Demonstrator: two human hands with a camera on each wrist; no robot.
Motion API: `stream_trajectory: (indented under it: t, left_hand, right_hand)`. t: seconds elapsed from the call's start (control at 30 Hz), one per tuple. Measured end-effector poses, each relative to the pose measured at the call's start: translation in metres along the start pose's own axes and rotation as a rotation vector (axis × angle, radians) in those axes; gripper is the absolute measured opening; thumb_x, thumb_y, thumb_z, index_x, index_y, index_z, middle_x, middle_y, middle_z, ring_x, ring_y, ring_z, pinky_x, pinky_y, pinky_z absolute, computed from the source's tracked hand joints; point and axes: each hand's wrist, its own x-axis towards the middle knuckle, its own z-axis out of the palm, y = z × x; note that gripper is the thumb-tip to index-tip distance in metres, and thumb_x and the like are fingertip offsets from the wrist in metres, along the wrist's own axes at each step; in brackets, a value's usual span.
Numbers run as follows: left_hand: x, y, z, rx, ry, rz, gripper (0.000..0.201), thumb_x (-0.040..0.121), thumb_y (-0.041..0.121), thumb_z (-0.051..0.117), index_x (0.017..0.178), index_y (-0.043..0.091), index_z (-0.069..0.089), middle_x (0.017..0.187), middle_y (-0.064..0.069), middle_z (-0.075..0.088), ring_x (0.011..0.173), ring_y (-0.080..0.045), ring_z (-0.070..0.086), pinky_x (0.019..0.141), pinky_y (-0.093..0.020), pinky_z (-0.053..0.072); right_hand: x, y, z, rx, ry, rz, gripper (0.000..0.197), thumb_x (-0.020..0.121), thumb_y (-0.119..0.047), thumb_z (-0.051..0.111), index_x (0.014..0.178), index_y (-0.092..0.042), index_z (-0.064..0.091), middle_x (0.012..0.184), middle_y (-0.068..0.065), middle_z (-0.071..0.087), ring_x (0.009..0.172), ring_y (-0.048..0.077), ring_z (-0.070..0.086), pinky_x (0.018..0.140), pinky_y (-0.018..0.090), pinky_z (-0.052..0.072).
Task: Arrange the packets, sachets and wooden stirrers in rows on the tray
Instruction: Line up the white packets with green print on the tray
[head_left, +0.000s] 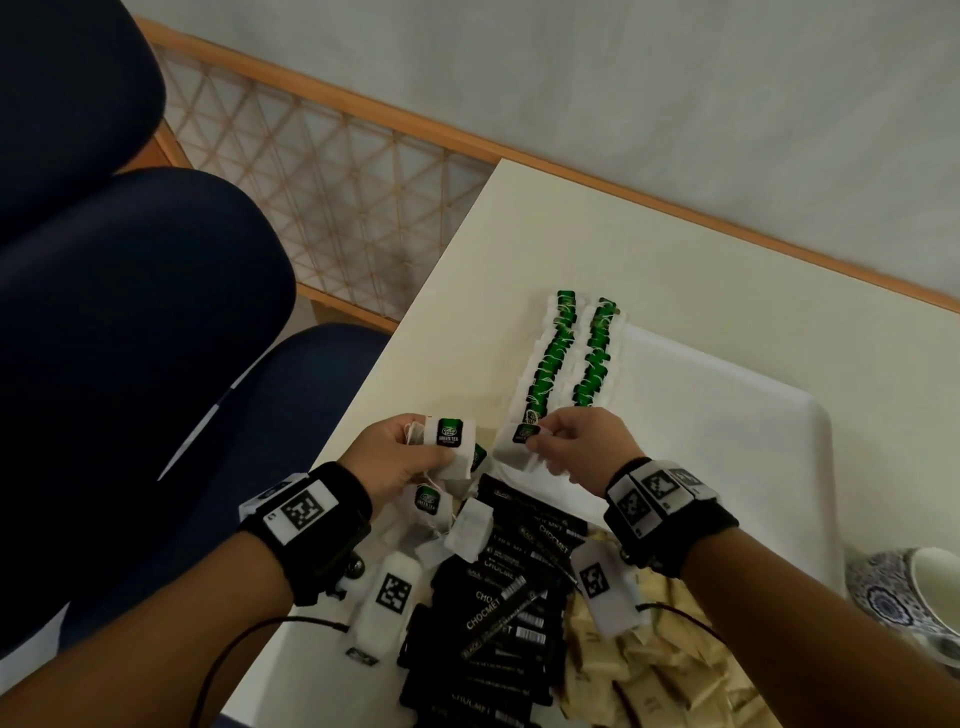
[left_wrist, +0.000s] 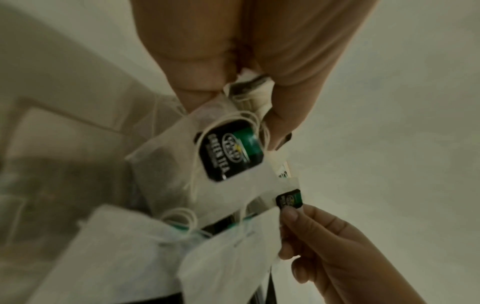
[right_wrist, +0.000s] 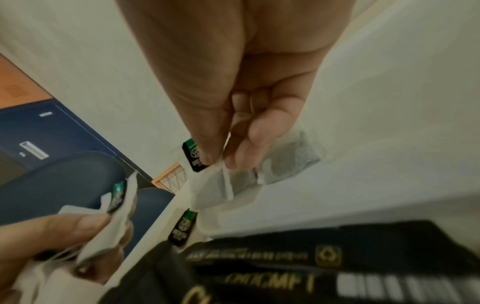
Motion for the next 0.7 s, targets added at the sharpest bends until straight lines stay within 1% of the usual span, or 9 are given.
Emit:
stream_trajectory:
  t: [0.1,0.17,0.27,0.33,0.4,0.47,0.53,0.6,0.7]
  left_hand:
    - [0.001,0.003,0.005,0.007,-0.022,0.012,0.018,0.079,-0.009,0.066,0.093,0.001,0.065,0.072,-0.010,0.066,0.053,-0.016,0.062,0.048,-0.024,0.051]
    - [0.002,0.005,0.008,0.027,-0.035,0.009,0.017,0.079,-0.007,0.068,0.092,0.004,0.065,0.068,-0.007,0.066,0.051,-0.017,0.060,0.049,-0.024,0.052]
    - [0.004,0.007,0.013,0.051,-0.064,0.012,0.021,0.078,-0.006,0.069,0.095,0.006,0.066,0.078,-0.013,0.069,0.062,-0.024,0.062,0.056,-0.029,0.055]
    - [0.004,0.009,0.017,0.054,-0.070,0.016,0.023,0.078,-0.008,0.069,0.096,0.006,0.065,0.082,-0.015,0.069,0.063,-0.025,0.062,0.056,-0.029,0.055]
    - [0.003,0.011,0.022,0.048,-0.074,0.021,0.024,0.078,-0.011,0.067,0.096,0.004,0.064,0.081,-0.015,0.068,0.057,-0.022,0.062,0.053,-0.026,0.055]
    - [0.003,0.012,0.024,0.053,-0.079,0.022,0.024,0.078,-0.011,0.066,0.096,0.004,0.064,0.080,-0.014,0.068,0.054,-0.020,0.061,0.052,-0.025,0.055]
    - [0.004,0.012,0.026,0.074,-0.087,0.022,0.024,0.078,-0.010,0.067,0.096,0.005,0.064,0.081,-0.014,0.068,0.057,-0.022,0.061,0.054,-0.026,0.055]
    - [0.005,0.012,0.028,0.094,-0.099,0.026,0.023,0.078,-0.009,0.068,0.095,0.006,0.065,0.081,-0.015,0.067,0.063,-0.025,0.061,0.058,-0.029,0.055]
    - [0.004,0.011,0.033,0.113,-0.129,0.033,0.022,0.078,-0.011,0.067,0.091,0.006,0.065,0.077,-0.013,0.064,0.062,-0.024,0.059,0.057,-0.028,0.055]
  right_hand:
    - [0.004,-0.001,-0.001,-0.016,0.055,-0.012,0.009,0.088,-0.026,0.065,0.082,-0.019,0.064,0.068,0.001,0.069,0.062,0.012,0.066,0.066,0.026,0.053]
    - [0.006,-0.001,-0.001,-0.022,0.088,-0.024,0.009,0.088,-0.027,0.064,0.083,-0.020,0.064,0.073,0.004,0.071,0.065,0.013,0.067,0.068,0.028,0.054]
    - [0.007,-0.002,-0.003,-0.011,0.110,-0.030,0.010,0.089,-0.027,0.063,0.084,-0.019,0.065,0.079,0.004,0.072,0.063,0.013,0.065,0.067,0.029,0.055]
    - [0.007,-0.002,-0.004,-0.018,0.104,-0.035,0.010,0.089,-0.028,0.064,0.085,-0.019,0.064,0.075,0.001,0.069,0.065,0.013,0.063,0.068,0.030,0.056]
    - [0.005,-0.004,-0.005,-0.031,0.131,-0.052,0.008,0.087,-0.030,0.065,0.091,-0.023,0.064,0.072,-0.003,0.065,0.067,0.014,0.061,0.068,0.028,0.053]
    - [0.001,-0.006,-0.007,-0.016,0.193,-0.092,0.009,0.088,-0.030,0.064,0.097,-0.026,0.065,0.069,-0.003,0.062,0.065,0.012,0.058,0.063,0.024,0.048]
    - [-0.005,-0.011,-0.009,0.015,0.223,-0.150,0.010,0.090,-0.032,0.061,0.098,-0.029,0.066,0.071,-0.010,0.060,0.066,0.005,0.056,0.059,0.015,0.042]
    - [-0.011,-0.018,-0.008,0.033,0.176,-0.197,0.015,0.090,-0.037,0.061,0.102,-0.030,0.068,0.081,-0.015,0.063,0.071,-0.002,0.056,0.062,0.011,0.042]
    - [-0.016,-0.022,-0.003,0.032,0.031,-0.184,0.022,0.084,-0.036,0.069,0.104,-0.029,0.069,0.084,-0.013,0.065,0.068,-0.003,0.054,0.067,0.015,0.044]
